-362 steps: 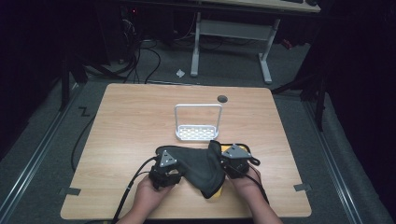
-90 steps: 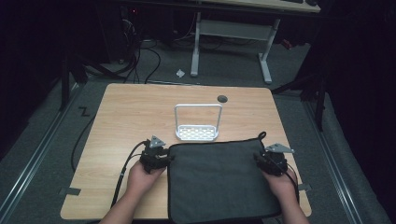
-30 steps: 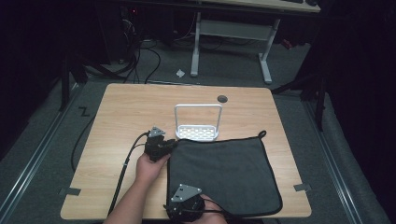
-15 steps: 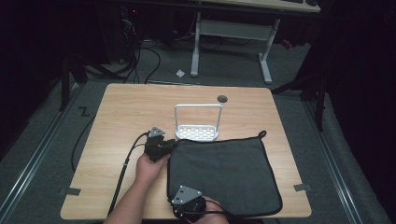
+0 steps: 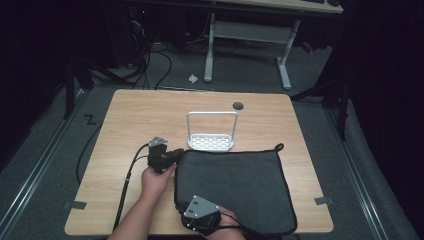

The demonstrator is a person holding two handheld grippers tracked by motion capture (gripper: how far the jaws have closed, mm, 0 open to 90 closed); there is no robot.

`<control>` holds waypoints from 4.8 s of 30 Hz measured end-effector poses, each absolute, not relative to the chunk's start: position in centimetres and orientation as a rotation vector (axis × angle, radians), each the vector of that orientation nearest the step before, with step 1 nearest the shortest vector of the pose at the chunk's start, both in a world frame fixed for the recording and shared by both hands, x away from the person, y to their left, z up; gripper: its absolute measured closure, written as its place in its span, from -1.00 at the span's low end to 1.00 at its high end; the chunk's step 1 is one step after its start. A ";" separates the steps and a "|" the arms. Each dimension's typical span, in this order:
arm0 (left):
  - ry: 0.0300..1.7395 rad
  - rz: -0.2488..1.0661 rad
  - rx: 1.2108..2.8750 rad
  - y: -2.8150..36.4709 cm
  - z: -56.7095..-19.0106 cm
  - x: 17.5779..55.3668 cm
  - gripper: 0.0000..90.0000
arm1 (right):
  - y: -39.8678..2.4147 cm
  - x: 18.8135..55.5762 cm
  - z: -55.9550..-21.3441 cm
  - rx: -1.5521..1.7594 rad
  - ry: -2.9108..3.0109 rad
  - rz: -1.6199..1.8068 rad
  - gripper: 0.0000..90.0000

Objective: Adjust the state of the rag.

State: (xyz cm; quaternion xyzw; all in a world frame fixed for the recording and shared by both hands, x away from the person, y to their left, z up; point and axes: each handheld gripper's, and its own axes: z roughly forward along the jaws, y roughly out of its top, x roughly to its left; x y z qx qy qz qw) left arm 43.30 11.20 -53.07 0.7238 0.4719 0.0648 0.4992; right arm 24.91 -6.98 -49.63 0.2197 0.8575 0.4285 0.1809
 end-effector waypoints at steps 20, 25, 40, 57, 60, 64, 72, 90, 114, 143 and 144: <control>1.172 0.198 1.691 15.1 -51.3 42.7 0.95 | -5.1 25.0 -48.5 0.592 2.409 1.290 0.85; 1.180 0.234 1.677 17.7 -50.1 42.1 0.95 | -3.0 25.0 -47.7 0.533 2.410 1.319 0.85; 1.133 0.256 1.630 16.8 -46.9 41.7 0.95 | -4.0 25.0 -45.2 0.533 2.325 1.374 0.85; 1.102 0.216 1.673 2.4 -48.3 43.0 0.95 | -17.8 23.5 -48.0 0.835 2.223 1.212 0.85; 1.101 0.204 1.683 1.0 -48.7 43.2 0.95 | -19.2 23.0 -48.4 0.868 2.215 1.197 0.85; 1.075 0.192 1.701 -0.7 -48.6 43.1 0.95 | -20.5 22.5 -48.5 0.886 2.202 1.183 0.84; 1.032 0.161 1.746 -4.3 -48.6 43.4 0.94 | -21.8 22.0 -49.4 0.897 2.207 1.112 0.82; 0.968 0.048 1.763 -6.1 -49.3 43.1 0.28 | -24.0 22.8 -48.4 0.975 2.097 1.159 0.45; 0.922 0.162 1.984 4.5 -51.7 35.0 0.77 | -24.8 28.8 -50.1 1.143 2.124 1.068 0.69; 0.849 0.124 2.133 7.5 -53.0 32.9 0.94 | -21.3 31.0 -52.7 1.103 2.317 0.942 0.97; 0.837 0.125 2.132 7.7 -53.0 32.5 0.93 | -21.1 30.6 -52.7 1.100 2.325 0.947 0.96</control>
